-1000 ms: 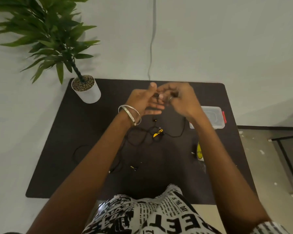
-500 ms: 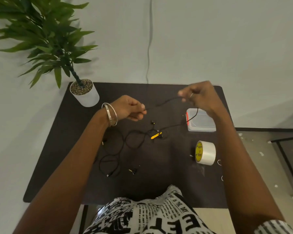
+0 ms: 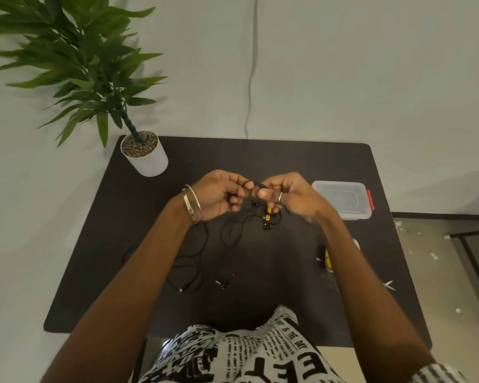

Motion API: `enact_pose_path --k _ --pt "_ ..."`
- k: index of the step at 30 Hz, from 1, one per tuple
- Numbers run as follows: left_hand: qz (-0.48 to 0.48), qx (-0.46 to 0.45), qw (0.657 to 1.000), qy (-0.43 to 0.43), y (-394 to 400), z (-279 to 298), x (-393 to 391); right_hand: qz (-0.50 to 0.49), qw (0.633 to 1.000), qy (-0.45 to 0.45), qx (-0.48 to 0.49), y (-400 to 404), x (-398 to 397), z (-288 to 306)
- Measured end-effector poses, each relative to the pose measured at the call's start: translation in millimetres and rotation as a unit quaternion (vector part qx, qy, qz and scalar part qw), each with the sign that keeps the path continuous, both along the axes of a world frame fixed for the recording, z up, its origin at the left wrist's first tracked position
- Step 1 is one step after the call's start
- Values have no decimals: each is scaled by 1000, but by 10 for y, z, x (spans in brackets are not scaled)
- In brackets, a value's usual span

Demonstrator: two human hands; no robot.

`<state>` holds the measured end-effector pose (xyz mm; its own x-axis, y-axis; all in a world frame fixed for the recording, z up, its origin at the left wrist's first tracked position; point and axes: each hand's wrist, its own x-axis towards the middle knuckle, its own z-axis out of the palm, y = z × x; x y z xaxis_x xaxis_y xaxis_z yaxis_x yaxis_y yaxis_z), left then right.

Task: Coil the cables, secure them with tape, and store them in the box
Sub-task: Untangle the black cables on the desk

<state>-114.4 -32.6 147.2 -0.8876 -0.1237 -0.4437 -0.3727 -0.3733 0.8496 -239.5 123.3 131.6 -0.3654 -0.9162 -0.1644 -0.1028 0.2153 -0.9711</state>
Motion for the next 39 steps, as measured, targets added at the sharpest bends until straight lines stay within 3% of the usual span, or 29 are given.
enact_pose_path --k 6,10,13,15,17,19,21,24,26,29,31,33,37,39 --pt "124 197 971 59 -274 48 118 -78 993 -85 -5 229 -135 -355" --pt "289 264 905 164 -578 105 192 -174 982 -18 68 507 -317 -551" --pt "366 288 852 238 -744 198 231 -305 947 52 87 550 -384 -624" --pt "375 197 887 186 -760 230 213 -326 939 87 63 484 -390 -591" --pt "332 4 943 33 -689 171 156 -272 951 135 48 354 -369 -488" --pt "256 -131 950 -122 -545 77 85 -213 959 179 53 203 -340 -356" --pt "216 -169 942 -193 -360 18 33 -189 959 211 34 68 -300 -213" --pt "263 -160 938 -157 -116 -115 -14 -141 982 123 -22 -75 -176 -74" --pt "282 -243 924 -84 3 -183 -38 -111 992 55 -19 -127 -72 -43" --pt "191 -306 932 7 116 -199 -87 -84 996 14 12 -177 32 -45" --pt "81 -330 940 18 186 -204 -108 -69 997 -17 19 -194 78 -36" --pt "21 -382 924 20 228 -241 -103 -58 998 -25 29 -184 100 -17" --pt "31 -434 900 -3 196 -282 -68 -74 996 -33 41 -108 47 -27" --pt "107 -408 907 -15 89 -288 -46 -106 993 -33 48 -14 -42 -65"
